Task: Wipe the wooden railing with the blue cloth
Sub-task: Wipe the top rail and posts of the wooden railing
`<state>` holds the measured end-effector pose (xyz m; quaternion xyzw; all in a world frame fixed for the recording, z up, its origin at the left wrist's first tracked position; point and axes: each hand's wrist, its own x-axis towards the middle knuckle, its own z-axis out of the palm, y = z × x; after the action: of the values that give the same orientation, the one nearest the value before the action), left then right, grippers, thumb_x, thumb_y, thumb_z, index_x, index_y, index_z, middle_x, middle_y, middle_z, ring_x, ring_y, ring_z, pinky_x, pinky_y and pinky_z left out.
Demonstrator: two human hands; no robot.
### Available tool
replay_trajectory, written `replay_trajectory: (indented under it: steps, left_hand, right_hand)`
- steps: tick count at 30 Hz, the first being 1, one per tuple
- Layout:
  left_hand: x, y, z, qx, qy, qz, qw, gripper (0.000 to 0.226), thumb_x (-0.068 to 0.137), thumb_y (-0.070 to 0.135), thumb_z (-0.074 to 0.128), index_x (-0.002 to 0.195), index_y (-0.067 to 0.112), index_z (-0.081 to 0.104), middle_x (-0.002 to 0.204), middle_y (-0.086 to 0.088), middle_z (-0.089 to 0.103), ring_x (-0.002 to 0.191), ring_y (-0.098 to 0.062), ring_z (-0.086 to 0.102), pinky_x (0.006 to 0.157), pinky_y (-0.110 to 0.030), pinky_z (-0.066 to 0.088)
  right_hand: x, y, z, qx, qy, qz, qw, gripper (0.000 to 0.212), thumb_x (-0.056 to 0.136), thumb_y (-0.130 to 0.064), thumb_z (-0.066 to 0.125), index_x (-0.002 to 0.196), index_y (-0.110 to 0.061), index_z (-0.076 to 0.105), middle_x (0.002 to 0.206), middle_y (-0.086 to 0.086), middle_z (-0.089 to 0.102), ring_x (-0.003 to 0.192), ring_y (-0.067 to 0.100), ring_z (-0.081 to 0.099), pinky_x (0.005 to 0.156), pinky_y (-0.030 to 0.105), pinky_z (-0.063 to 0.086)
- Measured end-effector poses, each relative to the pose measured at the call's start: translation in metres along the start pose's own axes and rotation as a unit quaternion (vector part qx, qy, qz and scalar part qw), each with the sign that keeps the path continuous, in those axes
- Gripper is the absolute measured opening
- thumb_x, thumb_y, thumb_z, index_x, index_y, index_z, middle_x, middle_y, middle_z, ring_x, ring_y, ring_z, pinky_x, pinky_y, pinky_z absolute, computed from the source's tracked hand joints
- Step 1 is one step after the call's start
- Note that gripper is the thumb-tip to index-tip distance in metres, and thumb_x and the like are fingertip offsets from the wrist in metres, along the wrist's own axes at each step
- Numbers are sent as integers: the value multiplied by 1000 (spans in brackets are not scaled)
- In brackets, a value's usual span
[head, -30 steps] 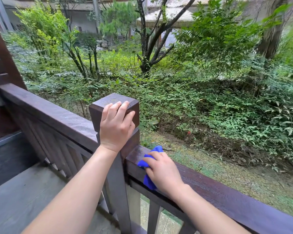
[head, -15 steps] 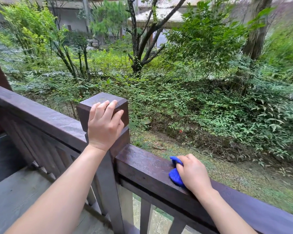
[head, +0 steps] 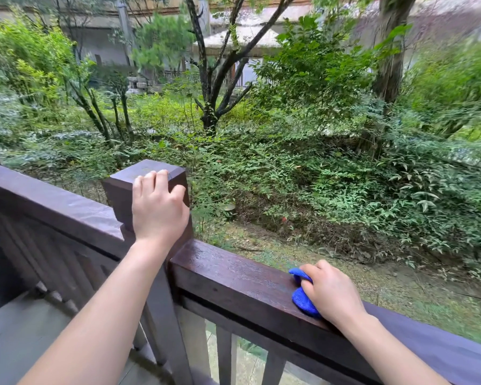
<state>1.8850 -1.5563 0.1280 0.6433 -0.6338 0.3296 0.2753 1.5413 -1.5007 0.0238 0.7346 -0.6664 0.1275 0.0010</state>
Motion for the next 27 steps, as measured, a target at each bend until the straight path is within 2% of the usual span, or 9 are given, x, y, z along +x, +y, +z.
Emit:
replay_trajectory:
  steps: [4,8,13,19,21,24,27]
  left_hand:
    - [-2,-3,-6,-15,-25,-18,999,35,75,19,55,101,2,71,129,-27,57,119,-45,50,111,-55,32]
    - [-6,-7,-9,-9,-35,-1,999,38,73,18,50,99,-2,70,128,-31,55,118,-47,49,111,-56,33]
    - [-3,-5,-12,-14,-41,-22,999,40,73,21,49,98,-4,70,126,-31,55,116,-48,50,110,-56,32]
    - [-5,1,-9,9,-58,-20,998,43,73,25,49,98,-2,71,129,-31,51,118,-47,46,113,-58,28]
    - [-6,3,-9,20,-56,-23,998,44,74,27,49,99,-2,71,129,-31,50,118,-47,45,113,-59,27]
    - [-5,2,-11,19,-47,-20,998,45,74,27,48,102,-1,70,129,-30,49,119,-47,44,114,-60,26]
    - [-8,1,-7,27,-39,-2,999,43,75,25,47,102,0,70,132,-30,48,121,-47,44,115,-59,25]
  right_hand:
    - [-15,23,-8,-3,5,16,1000,22,87,-39,48,103,-29,59,87,0,50,88,25,58,70,36,48]
    - [-29,41,-14,-21,0,20,1000,22,88,-39,47,106,-31,58,89,-1,50,90,24,56,69,36,46]
    - [-48,62,-22,-42,9,13,999,26,85,-35,52,110,-35,58,92,0,51,89,27,54,72,39,48]
    - [-68,80,-19,-56,57,27,996,23,73,-26,71,96,-24,65,87,3,56,73,31,55,58,40,51]
    - [-63,66,-14,-53,68,24,996,21,74,-26,70,94,-22,66,88,5,58,74,32,54,61,40,51]
    - [-37,15,-2,-20,45,0,999,23,86,-34,50,103,-25,62,103,3,57,90,30,52,78,40,46]
    - [-12,-51,12,-3,45,-52,998,27,88,-36,44,101,-19,60,108,8,55,96,33,51,83,42,43]
